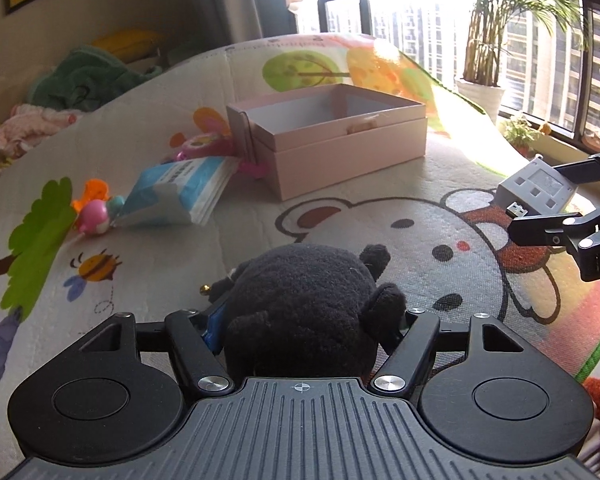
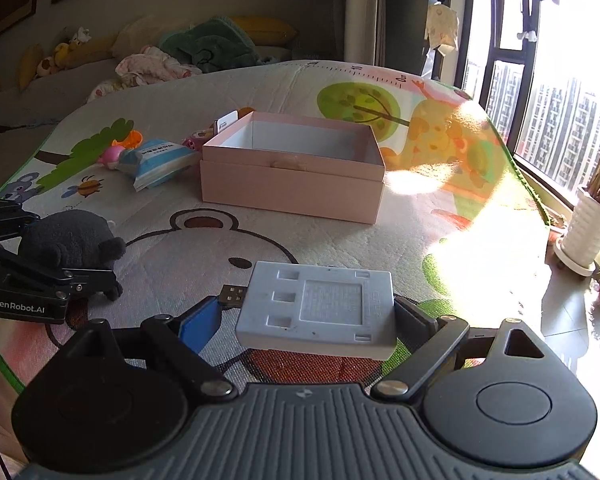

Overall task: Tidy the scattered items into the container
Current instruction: 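Carry the plush toy and white tray toward the pink box with both grippers, then lower the plush toy into the pink box and open left while right drops the tray in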

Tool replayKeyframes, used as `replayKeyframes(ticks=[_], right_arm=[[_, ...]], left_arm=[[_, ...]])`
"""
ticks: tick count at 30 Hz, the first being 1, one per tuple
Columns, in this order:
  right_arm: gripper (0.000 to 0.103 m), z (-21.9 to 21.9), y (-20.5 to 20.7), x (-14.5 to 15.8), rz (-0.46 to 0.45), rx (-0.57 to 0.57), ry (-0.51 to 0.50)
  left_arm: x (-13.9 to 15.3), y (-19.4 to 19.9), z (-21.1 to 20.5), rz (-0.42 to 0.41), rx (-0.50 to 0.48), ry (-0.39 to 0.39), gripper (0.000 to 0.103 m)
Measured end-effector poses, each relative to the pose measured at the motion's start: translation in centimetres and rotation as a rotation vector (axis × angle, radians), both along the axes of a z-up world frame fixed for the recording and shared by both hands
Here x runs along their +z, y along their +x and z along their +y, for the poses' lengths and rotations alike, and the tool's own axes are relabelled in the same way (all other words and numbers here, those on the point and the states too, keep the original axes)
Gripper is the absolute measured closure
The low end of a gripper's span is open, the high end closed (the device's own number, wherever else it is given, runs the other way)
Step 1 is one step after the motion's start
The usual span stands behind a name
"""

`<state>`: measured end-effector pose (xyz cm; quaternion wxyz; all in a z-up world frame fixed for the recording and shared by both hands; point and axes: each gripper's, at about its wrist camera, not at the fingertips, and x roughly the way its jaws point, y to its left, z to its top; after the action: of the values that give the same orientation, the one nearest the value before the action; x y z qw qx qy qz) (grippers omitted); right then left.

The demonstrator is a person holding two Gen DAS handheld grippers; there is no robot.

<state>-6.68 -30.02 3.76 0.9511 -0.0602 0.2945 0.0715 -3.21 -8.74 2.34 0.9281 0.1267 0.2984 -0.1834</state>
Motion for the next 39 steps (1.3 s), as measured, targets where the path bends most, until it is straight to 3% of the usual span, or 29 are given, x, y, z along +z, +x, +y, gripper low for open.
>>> replayKeyframes(ticks=[4,7,11,15,18,22,24,25,27,31,39], right_arm=[[0.012,-0.1,0.6,0.9,-0.010,0.034,-0.008],[0.012,-0.8,2.3,3.3,-0.079,0.026,-0.001],[0.012,-2.3,6.7,7.6,-0.203,-0.001,0.041],[0.012,-3.4,12.5,11.1,-0.310,-0.026,0.064],[0.012,-4.1,17.2,12.2,-0.298,-0.033,0.131],[0.012,-4.5,22.7,11.4,-0.231,-0.040,0.189],[0.012,-4.5,25.3,10.3,-0.188,-0.051,0.196],[0.012,-4.3,26.4,9.7,-0.169,-0.057,0.196],[0.012,-4.1,28.1,8.6,-0.129,-0.061,0.200],[0.011,-3.5,30.8,6.2,-0.015,-0.033,0.256],[0.008,-2.0,30.1,6.0,0.012,-0.050,0.256]], left_arm=[[2.4,0.9,-1.0,-0.060,-0.078,0.000,0.029],[5.4,3.2,-2.2,-0.147,-0.107,-0.033,0.029],[9.0,7.8,-4.7,-0.280,-0.142,-0.091,0.028],[9.8,12.8,-7.7,-0.352,-0.177,-0.070,0.028],[8.9,17.1,-9.1,-0.331,-0.173,-0.056,0.028],[6.7,22.0,-9.5,-0.253,-0.172,-0.035,0.024],[6.3,23.0,-9.1,-0.243,-0.165,-0.036,0.016],[6.5,22.9,-8.3,-0.248,-0.177,-0.068,0.007],[6.9,21.9,-6.9,-0.273,-0.193,-0.115,0.005],[6.8,18.9,-3.8,-0.285,-0.171,-0.128,0.002],[3.0,15.0,2.7,-0.125,0.028,-0.133,0.001]])
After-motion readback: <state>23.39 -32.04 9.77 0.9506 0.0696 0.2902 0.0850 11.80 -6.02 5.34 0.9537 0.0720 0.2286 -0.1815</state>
